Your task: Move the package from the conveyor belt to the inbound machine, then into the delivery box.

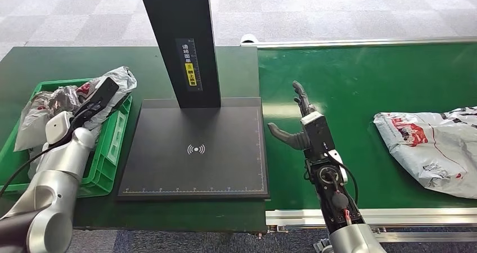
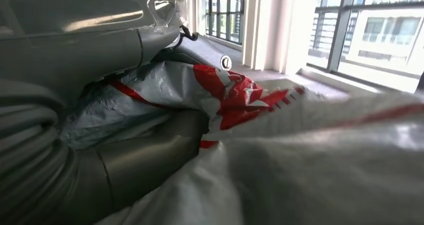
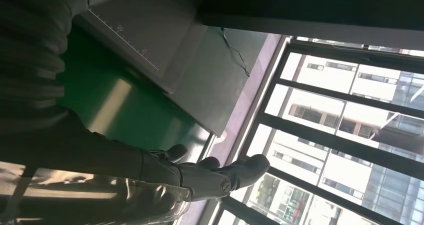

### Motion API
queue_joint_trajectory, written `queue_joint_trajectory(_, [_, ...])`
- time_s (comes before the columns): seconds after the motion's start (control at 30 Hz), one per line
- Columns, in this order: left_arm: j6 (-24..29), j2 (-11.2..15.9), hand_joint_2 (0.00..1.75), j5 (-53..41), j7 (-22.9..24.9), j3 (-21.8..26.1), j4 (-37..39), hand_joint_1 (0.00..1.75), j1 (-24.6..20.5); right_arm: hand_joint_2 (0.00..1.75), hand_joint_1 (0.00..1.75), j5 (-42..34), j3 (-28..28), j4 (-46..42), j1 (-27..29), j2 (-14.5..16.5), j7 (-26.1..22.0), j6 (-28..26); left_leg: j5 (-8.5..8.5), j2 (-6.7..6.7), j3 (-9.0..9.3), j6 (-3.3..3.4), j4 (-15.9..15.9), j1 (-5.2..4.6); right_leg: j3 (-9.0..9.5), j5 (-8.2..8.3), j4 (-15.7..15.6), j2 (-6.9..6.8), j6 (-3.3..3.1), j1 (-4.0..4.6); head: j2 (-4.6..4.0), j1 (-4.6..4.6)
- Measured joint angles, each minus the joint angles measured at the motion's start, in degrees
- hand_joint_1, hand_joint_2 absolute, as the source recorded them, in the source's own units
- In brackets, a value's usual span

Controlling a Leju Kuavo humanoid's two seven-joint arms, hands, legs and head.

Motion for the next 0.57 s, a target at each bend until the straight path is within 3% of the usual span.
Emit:
queue_joint_trajectory(0.03, [-1.1, 0.2, 1.75, -0.4, 0.5, -0.4, 0.5, 0.33, -0.2, 1.75, 0.0, 0.1, 0.0, 0.1, -0.1, 0.1, 0.1, 0.0, 0.0, 0.0, 0.0, 0.0, 0.0, 0.0, 0.0, 0.0, 0.0, 0.0, 0.0, 0.0, -0.01, 0.0])
queue_joint_trajectory(0.07, [-1.4, 0.3, 1.75, -0.6, 0.8, -0.8, 0.9, 0.0, -0.2, 1.75, 0.0, 0.1, 0.0, 0.1, -0.2, 0.2, 0.2, 0.0, 0.0, 0.0, 0.0, 0.0, 0.0, 0.0, 0.0, 0.0, 0.0, 0.0, 0.0, 0.0, -0.01, 0.01])
queue_joint_trajectory(0.33, [8.9, 0.2, 1.75, 3.6, -4.4, -1.0, -2.4, 0.0, 2.7, 1.75, 0.0, 0.4, 0.0, 0.0, 0.3, 0.4, 0.2, 0.3, 0.0, 0.0, 0.0, 0.0, 0.0, 0.0, 0.0, 0.0, 0.0, -0.01, 0.0, 0.0, 0.0, -0.01])
queue_joint_trajectory(0.57, [14.4, -0.4, 1.75, 7.0, -8.4, -0.7, -7.8, 0.0, 5.5, 1.75, 0.0, 0.7, 0.0, 0.0, 0.4, 0.4, -0.7, 0.3, 0.0, 0.0, -0.01, 0.0, 0.0, 0.0, 0.0, 0.0, 0.0, -0.01, 0.0, 0.0, -0.01, 0.01])
